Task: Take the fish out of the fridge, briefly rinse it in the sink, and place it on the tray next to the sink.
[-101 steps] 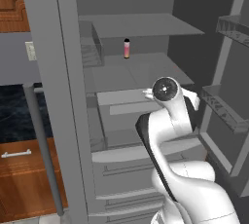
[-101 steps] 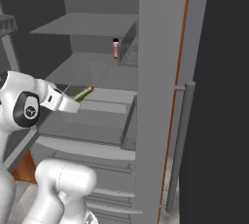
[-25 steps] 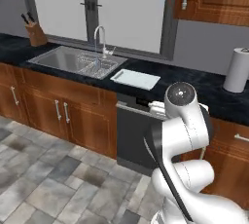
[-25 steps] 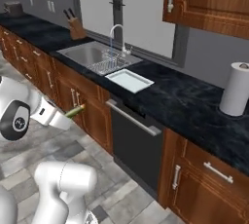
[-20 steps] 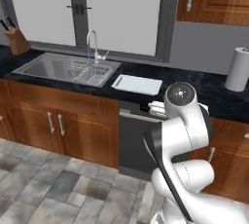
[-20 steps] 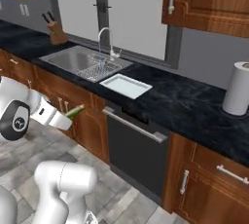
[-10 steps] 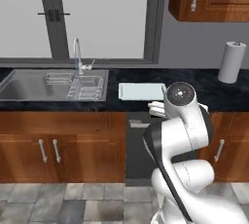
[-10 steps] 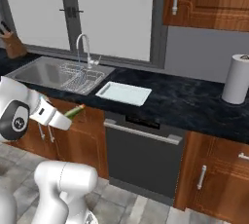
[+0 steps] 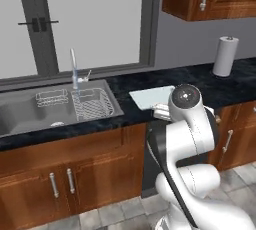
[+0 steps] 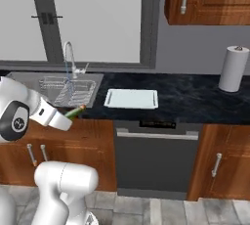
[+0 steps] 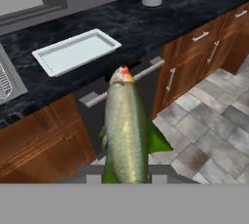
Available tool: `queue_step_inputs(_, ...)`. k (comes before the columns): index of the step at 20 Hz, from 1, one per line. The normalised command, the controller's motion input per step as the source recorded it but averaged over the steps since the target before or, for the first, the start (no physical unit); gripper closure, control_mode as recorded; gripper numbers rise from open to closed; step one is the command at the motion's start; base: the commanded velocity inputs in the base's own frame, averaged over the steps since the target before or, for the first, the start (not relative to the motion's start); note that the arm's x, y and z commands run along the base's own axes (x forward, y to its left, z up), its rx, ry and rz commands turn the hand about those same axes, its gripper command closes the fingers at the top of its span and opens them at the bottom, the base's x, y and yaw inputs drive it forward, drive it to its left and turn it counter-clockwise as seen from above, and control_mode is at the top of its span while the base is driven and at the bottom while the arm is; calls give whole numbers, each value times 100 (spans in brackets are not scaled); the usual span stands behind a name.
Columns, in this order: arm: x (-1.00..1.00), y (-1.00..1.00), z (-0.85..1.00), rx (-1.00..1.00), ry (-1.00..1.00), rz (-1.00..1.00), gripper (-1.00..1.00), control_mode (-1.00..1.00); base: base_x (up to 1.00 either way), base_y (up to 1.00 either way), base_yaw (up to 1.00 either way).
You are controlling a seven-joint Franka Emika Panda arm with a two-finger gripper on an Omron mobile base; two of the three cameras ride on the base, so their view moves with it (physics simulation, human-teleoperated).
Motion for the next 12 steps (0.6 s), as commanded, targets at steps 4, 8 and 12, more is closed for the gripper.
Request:
queue_step_inputs(4, 0, 0, 0, 0, 0, 0, 100, 100, 39, 42, -19)
queue_step_inputs(8, 0, 0, 0, 0, 0, 0, 100, 100, 90, 9, -1)
queue_step_inputs(12, 0, 0, 0, 0, 0, 0, 100, 100, 89, 0, -2)
